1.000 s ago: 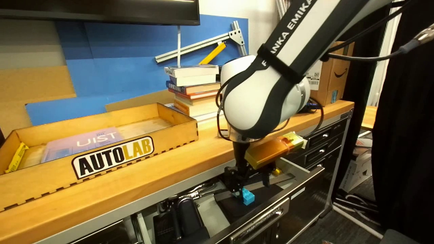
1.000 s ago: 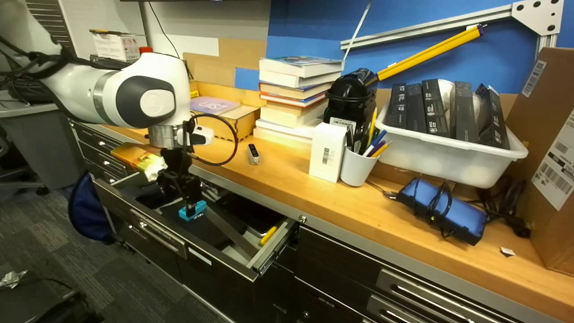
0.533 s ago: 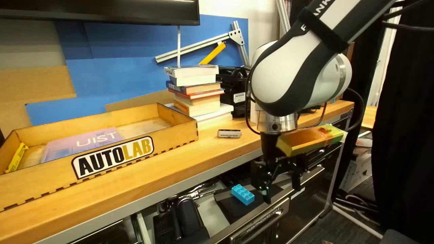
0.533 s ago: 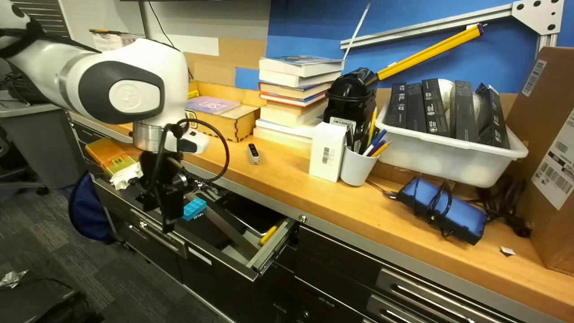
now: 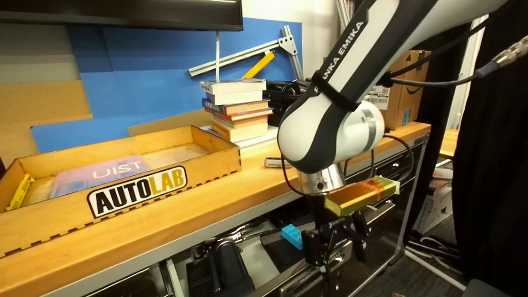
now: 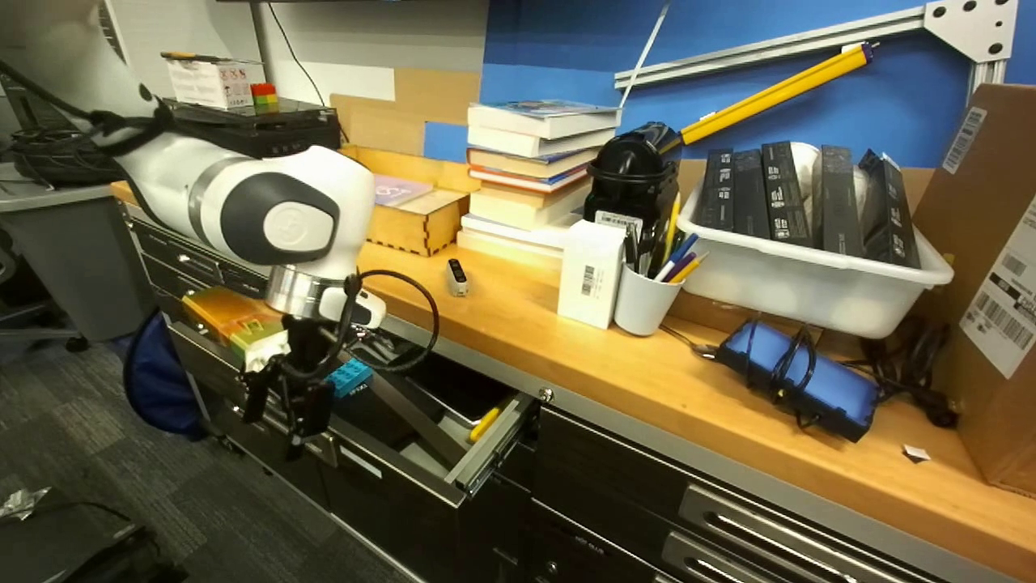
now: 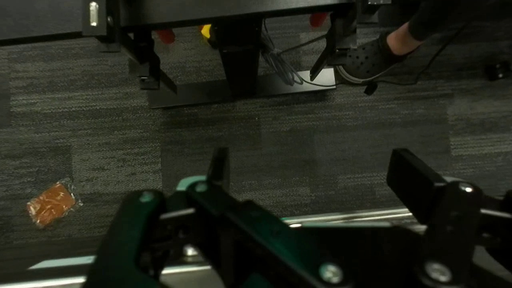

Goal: Put the blue lego brick in the open drawer then close the drawer

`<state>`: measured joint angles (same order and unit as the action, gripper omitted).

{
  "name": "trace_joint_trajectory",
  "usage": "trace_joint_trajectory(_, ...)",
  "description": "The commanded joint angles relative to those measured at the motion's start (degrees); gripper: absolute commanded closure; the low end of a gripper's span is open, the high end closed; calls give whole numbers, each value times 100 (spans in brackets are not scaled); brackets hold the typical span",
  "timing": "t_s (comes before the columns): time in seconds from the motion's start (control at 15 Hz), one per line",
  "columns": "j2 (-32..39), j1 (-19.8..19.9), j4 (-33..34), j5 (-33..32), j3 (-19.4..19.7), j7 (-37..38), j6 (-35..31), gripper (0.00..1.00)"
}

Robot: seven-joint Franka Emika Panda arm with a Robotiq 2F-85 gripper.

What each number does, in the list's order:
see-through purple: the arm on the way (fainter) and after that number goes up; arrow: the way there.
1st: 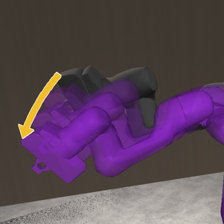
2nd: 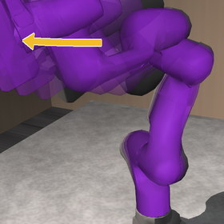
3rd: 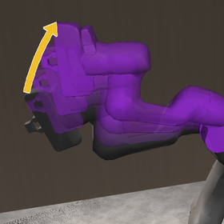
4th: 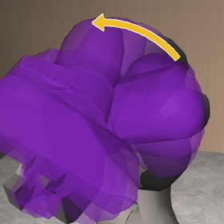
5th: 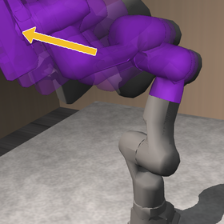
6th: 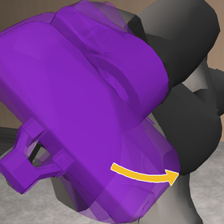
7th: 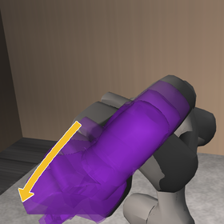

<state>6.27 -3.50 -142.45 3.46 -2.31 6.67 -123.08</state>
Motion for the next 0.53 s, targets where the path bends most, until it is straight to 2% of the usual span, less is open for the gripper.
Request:
trace_joint_trajectory(0.0, 568, -39, 208, 15, -85, -74, -5, 0)
trace_joint_trajectory(0.47, 1038, -247, 521, -372, 39, 1175, -501, 0)
